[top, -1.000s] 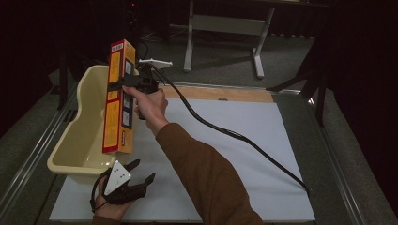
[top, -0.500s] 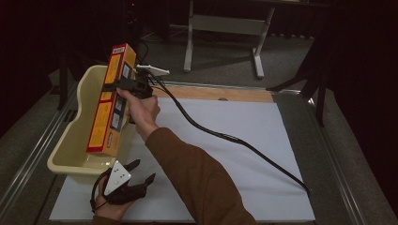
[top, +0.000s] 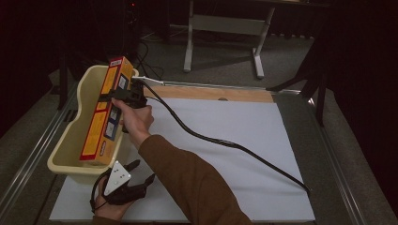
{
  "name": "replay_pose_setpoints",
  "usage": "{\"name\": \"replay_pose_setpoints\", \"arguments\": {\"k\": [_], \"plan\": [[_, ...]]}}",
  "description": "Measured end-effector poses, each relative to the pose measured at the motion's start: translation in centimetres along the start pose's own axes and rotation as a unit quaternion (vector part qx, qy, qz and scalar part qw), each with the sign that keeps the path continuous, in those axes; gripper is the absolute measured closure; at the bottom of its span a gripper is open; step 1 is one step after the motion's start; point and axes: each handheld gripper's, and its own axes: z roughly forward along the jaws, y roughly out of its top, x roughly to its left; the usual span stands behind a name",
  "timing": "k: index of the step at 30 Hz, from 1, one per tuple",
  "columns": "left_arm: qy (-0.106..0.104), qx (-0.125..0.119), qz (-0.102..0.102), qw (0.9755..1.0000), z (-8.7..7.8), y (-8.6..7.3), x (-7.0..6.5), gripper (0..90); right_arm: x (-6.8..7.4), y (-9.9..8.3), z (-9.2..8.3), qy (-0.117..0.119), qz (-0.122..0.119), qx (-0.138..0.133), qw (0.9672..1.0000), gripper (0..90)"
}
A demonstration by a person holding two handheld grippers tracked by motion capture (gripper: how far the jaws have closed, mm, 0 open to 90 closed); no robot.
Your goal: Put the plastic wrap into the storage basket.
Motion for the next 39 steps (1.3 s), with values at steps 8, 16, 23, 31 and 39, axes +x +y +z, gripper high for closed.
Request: {"name": "replay_pose_setpoints", "arguments": {"k": [8,16,23,31,39], "plan": [[-0.001,0.001,-0.001,1.0000,0.0,0.0,0.0,30.6,-0.8,-0.3,0.6,-0.005,0.001,-0.003,1.0000,38.9],[-0.002,0.000,0.000,1.0000,0.0,0.0,0.1,31.0,-1.8,-0.7,1.2,-0.020,0.017,0.008,0.9996,38.7],[-0.002,0.001,0.001,1.0000,0.1,0.0,0.0,31.1,-2.0,-0.7,1.4,-0.030,0.024,0.011,0.9992,37.8],[0.000,0.002,0.003,1.0000,0.1,0.0,0.0,31.4,-1.9,-0.5,1.3,-0.044,0.026,0.027,0.9984,34.2],[0.003,0.004,0.003,1.0000,0.2,0.0,0.0,31.5,-1.5,-0.4,1.1,-0.065,0.009,0.038,0.9971,27.2]]}}
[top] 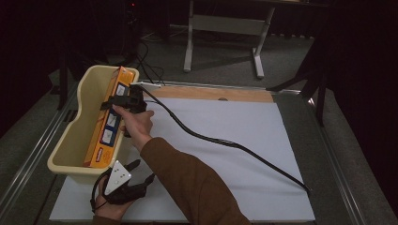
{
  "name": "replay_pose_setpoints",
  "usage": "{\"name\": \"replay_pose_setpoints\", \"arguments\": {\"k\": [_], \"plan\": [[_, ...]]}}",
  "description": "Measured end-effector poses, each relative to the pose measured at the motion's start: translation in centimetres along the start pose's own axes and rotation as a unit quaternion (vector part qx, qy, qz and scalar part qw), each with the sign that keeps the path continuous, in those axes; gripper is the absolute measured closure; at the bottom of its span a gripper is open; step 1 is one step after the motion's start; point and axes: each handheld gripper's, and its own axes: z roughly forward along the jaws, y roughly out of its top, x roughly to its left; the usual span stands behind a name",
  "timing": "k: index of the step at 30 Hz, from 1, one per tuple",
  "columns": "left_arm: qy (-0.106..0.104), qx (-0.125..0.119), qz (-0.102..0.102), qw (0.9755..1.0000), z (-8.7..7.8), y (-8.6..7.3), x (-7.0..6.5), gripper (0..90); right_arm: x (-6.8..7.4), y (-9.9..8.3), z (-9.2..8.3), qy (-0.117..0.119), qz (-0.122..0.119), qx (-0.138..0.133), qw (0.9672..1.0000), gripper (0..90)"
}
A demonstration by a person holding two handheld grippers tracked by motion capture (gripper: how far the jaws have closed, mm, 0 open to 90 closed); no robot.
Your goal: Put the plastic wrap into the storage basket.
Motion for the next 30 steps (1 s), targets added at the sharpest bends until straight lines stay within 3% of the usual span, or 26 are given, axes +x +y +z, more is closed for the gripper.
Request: {"name": "replay_pose_setpoints", "arguments": {"k": [7,13,16,17,18,21,22,23,24,25,27,28,29,30], "plan": [[0.000,0.000,-0.004,1.0000,0.0,0.0,0.1,31.4,0.3,-0.1,-0.5,0.011,0.004,0.009,0.9999,28.5],[-0.001,0.000,-0.004,1.0000,0.0,0.0,0.1,31.2,0.1,-0.1,-1.1,0.003,-0.020,0.019,0.9996,31.3],[-0.001,0.000,-0.005,1.0000,0.0,0.0,0.1,31.0,-0.1,-0.1,-1.8,0.001,-0.051,0.026,0.9983,33.2],[-0.001,0.000,-0.005,1.0000,0.0,0.0,0.1,31.0,-0.1,-0.1,-1.8,0.001,-0.051,0.026,0.9983,33.2],[-0.001,0.000,-0.006,1.0000,0.0,0.0,0.0,30.9,0.0,0.0,-2.3,-0.006,-0.076,0.024,0.9968,33.6],[-0.001,0.000,-0.006,1.0000,0.0,0.0,0.0,30.8,0.1,-0.1,-2.9,-0.009,-0.094,0.022,0.9953,34.0],[-0.001,0.000,-0.005,1.0000,0.0,0.0,0.0,30.8,0.1,-0.3,-3.6,-0.010,-0.115,0.020,0.9931,34.6],[-0.001,0.000,-0.005,1.0000,0.0,0.0,0.0,30.8,0.1,-0.3,-3.6,-0.010,-0.115,0.020,0.9931,34.6],[-0.001,0.000,-0.005,1.0000,0.0,0.0,0.0,30.7,0.3,-0.5,-4.3,-0.024,-0.148,0.011,0.9886,36.2],[-0.001,0.000,-0.005,1.0000,0.0,0.0,0.0,30.7,0.3,-0.7,-4.6,-0.029,-0.160,0.010,0.9866,36.6],[-0.001,-0.002,-0.006,1.0000,0.0,0.0,0.0,30.7,0.4,-1.0,-5.5,-0.048,-0.200,0.008,0.9787,37.7],[-0.001,-0.003,-0.006,1.0000,0.0,0.0,0.0,30.7,0.4,-1.3,-6.1,-0.059,-0.225,0.002,0.9726,37.7],[-0.001,-0.003,-0.006,1.0000,0.0,0.0,0.0,30.7,0.4,-1.3,-6.1,-0.059,-0.225,0.002,0.9726,37.7],[-0.002,-0.002,-0.006,1.0000,0.0,0.0,0.0,30.7,0.4,-1.7,-7.1,-0.068,-0.260,-0.004,0.9632,37.5]]}}
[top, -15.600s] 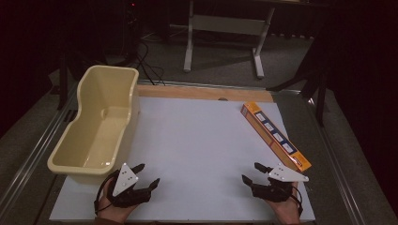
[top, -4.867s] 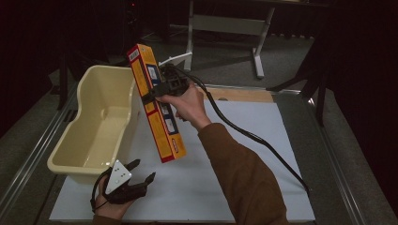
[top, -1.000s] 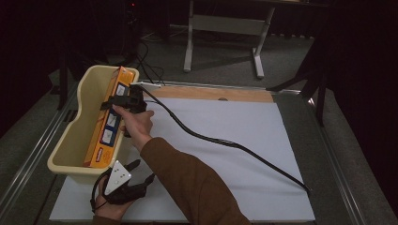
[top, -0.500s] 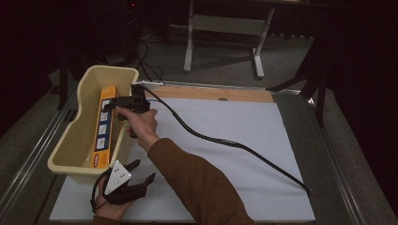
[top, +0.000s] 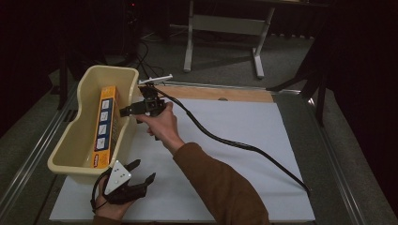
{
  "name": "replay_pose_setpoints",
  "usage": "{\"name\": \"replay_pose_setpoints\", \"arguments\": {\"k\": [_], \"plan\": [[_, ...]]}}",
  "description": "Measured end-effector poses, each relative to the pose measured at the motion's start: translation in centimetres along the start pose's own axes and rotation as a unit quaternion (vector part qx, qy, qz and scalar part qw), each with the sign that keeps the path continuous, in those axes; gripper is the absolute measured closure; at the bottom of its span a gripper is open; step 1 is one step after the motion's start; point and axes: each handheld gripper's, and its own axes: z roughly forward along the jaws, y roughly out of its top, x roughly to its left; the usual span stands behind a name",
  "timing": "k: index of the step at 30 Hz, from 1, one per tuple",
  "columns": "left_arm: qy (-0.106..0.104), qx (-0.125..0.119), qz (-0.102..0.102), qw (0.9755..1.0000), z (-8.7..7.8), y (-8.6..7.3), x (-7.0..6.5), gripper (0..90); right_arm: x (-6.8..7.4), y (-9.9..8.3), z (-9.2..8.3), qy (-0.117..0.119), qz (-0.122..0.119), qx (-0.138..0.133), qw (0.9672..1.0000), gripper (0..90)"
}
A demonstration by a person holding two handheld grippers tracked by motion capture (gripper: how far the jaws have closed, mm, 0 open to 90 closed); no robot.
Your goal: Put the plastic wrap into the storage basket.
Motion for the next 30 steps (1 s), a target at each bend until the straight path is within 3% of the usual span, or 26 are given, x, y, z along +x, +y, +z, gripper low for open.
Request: {"name": "replay_pose_setpoints", "arguments": {"k": [1,2,4,5,6,7,8,9,10,12,13,14,15,16,17,18,20,23,24,26,29,30], "plan": [[-0.001,0.000,-0.001,1.0000,0.0,0.0,0.0,30.7,0.0,-0.2,-0.4,-0.001,-0.015,-0.002,0.9999,37.0],[-0.001,0.000,0.000,1.0000,0.0,0.0,0.0,30.7,0.0,-0.6,-1.0,-0.012,-0.048,-0.007,0.9987,36.7],[0.000,0.000,0.001,1.0000,0.0,0.0,0.0,30.6,-0.1,-1.2,-2.0,-0.032,-0.086,-0.009,0.9957,36.2],[0.000,0.000,0.001,1.0000,0.0,0.0,0.0,30.6,-0.1,-1.2,-2.0,-0.032,-0.086,-0.009,0.9957,36.2],[0.000,0.000,0.000,1.0000,0.0,0.1,0.0,30.6,-0.5,-1.9,-3.0,-0.050,-0.114,-0.008,0.9922,35.7],[0.000,0.000,0.000,1.0000,0.0,0.1,0.0,30.6,-0.5,-1.9,-3.0,-0.050,-0.114,-0.008,0.9922,35.7],[0.001,0.000,0.000,1.0000,0.0,0.1,-0.1,30.6,-1.0,-2.7,-3.9,-0.071,-0.139,-0.007,0.9877,35.3],[0.001,0.000,0.000,1.0000,0.0,0.1,-0.1,30.6,-1.0,-2.7,-3.9,-0.071,-0.139,-0.007,0.9877,35.3],[0.000,0.000,0.001,1.0000,0.0,0.1,-0.1,30.6,-1.7,-3.7,-4.8,-0.096,-0.169,-0.002,0.9809,35.3],[0.000,0.001,0.002,1.0000,0.1,0.1,-0.1,30.6,-2.6,-4.7,-5.6,-0.113,-0.189,0.009,0.9755,35.6],[0.000,0.001,0.002,1.0000,0.1,0.1,-0.1,30.6,-2.6,-4.7,-5.6,-0.113,-0.189,0.009,0.9755,35.6],[-0.001,0.002,0.003,1.0000,0.1,0.1,-0.1,30.6,-3.8,-6.0,-6.5,-0.135,-0.208,0.017,0.9685,35.8],[-0.001,0.002,0.003,1.0000,0.1,0.1,-0.1,30.6,-3.8,-6.0,-6.5,-0.135,-0.208,0.017,0.9685,35.8],[0.000,0.003,0.002,1.0000,0.1,0.1,-0.1,30.5,-4.5,-7.1,-7.2,-0.154,-0.226,0.021,0.9616,35.8],[0.000,0.003,0.002,1.0000,0.1,0.1,-0.1,30.5,-4.5,-7.1,-7.2,-0.154,-0.226,0.021,0.9616,35.8],[-0.001,0.002,0.001,1.0000,0.1,0.1,-0.1,30.5,-5.3,-8.6,-8.2,-0.181,-0.257,0.018,0.9493,35.4],[0.000,0.002,-0.001,1.0000,0.1,0.1,0.0,30.3,-5.9,-9.8,-8.9,-0.187,-0.273,0.008,0.9438,34.9],[-0.001,0.003,-0.002,1.0000,0.2,0.1,-0.1,30.2,-6.6,-11.4,-9.8,-0.189,-0.280,-0.004,0.9411,33.6],[0.000,0.003,-0.002,1.0000,0.2,0.1,-0.1,30.1,-7.2,-12.5,-10.5,-0.197,-0.286,-0.012,0.9378,33.1],[0.000,0.003,-0.003,1.0000,0.2,0.0,-0.1,30.1,-7.8,-13.7,-11.3,-0.205,-0.289,-0.016,0.9350,32.4],[0.000,0.004,-0.003,1.0000,0.2,0.0,0.0,30.1,-8.5,-14.8,-12.2,-0.205,-0.288,-0.024,0.9350,31.2],[0.000,0.004,-0.003,1.0000,0.2,0.0,0.0,30.1,-9.3,-15.9,-13.4,-0.212,-0.284,-0.028,0.9347,30.8]]}}
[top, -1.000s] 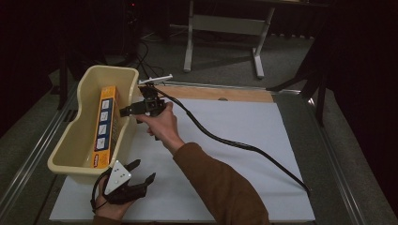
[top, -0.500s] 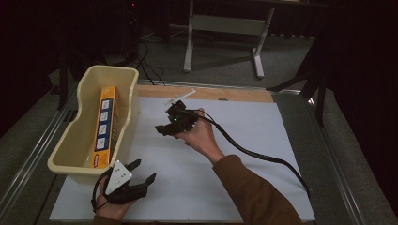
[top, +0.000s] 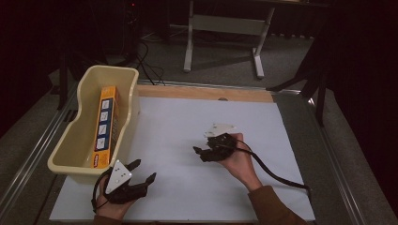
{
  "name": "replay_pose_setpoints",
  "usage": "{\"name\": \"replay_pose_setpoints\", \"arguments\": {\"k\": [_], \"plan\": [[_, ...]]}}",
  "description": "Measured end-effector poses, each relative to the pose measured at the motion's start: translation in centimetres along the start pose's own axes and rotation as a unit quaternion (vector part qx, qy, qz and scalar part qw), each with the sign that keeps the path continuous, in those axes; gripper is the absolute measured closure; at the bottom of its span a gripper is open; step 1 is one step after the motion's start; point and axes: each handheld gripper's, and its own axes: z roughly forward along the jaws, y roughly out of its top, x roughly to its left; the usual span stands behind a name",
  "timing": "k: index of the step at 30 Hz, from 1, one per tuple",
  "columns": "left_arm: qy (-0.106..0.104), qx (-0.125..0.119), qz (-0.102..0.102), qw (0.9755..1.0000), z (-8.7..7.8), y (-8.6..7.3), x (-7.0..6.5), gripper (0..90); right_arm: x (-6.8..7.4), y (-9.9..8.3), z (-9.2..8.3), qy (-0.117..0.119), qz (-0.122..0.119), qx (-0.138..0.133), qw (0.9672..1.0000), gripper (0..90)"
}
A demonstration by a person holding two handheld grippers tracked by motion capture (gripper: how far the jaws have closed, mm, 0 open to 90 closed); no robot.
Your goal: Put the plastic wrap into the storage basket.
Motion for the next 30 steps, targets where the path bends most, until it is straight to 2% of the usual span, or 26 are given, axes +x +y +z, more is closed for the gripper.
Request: {"name": "replay_pose_setpoints", "arguments": {"k": [4,5,6,7,8,9,10,11,12,14,19,20,23,24,30], "plan": [[0.000,0.001,-0.002,1.0000,0.1,0.0,0.0,30.1,-1.2,-2.6,-1.5,-0.003,0.021,-0.004,0.9998,29.7],[0.000,0.001,-0.002,1.0000,0.1,0.0,0.0,30.1,-1.2,-2.6,-1.5,-0.003,0.021,-0.004,0.9998,29.7],[0.000,0.001,-0.002,1.0000,0.1,0.0,0.0,30.1,-1.8,-4.2,-2.3,-0.009,0.035,-0.010,0.9993,29.6],[0.000,0.001,-0.002,1.0000,0.1,0.0,0.0,30.1,-1.8,-4.2,-2.3,-0.009,0.035,-0.010,0.9993,29.6],[0.000,0.002,-0.003,1.0000,0.1,0.0,0.0,30.1,-2.4,-5.7,-3.0,-0.019,0.046,-0.011,0.9987,29.6],[0.000,0.002,-0.003,1.0000,0.1,0.0,0.0,30.1,-2.4,-5.7,-3.0,-0.019,0.046,-0.011,0.9987,29.6],[-0.001,0.003,-0.002,1.0000,0.1,-0.1,0.0,30.0,-2.9,-7.0,-3.7,-0.028,0.069,-0.016,0.9971,29.5],[-0.001,0.003,-0.002,1.0000,0.1,-0.1,0.0,30.0,-2.9,-7.0,-3.7,-0.028,0.069,-0.016,0.9971,29.5],[-0.001,0.004,-0.002,1.0000,0.1,-0.1,0.0,29.8,-3.1,-8.4,-4.3,-0.033,0.088,-0.028,0.9952,29.5],[-0.002,0.004,-0.003,1.0000,0.1,0.0,0.0,29.8,-3.2,-9.6,-4.9,-0.039,0.102,-0.037,0.9934,29.5],[-0.001,0.005,-0.002,1.0000,0.1,0.0,0.0,29.8,-3.4,-11.1,-6.3,-0.049,0.113,-0.049,0.9912,28.4],[0.000,0.005,-0.001,1.0000,0.0,0.0,0.0,29.7,-3.3,-11.7,-7.0,-0.052,0.120,-0.065,0.9893,28.3],[0.001,0.005,0.001,1.0000,0.0,0.1,0.0,29.8,-3.3,-12.2,-7.7,-0.059,0.125,-0.076,0.9876,28.3],[0.001,0.004,0.000,1.0000,-0.1,0.1,0.0,29.8,-3.2,-12.9,-8.2,-0.059,0.133,-0.084,0.9857,28.3],[0.001,0.002,0.000,1.0000,-0.2,0.0,-0.1,29.8,-2.6,-14.0,-9.0,-0.065,0.133,-0.090,0.9849,27.3]]}}
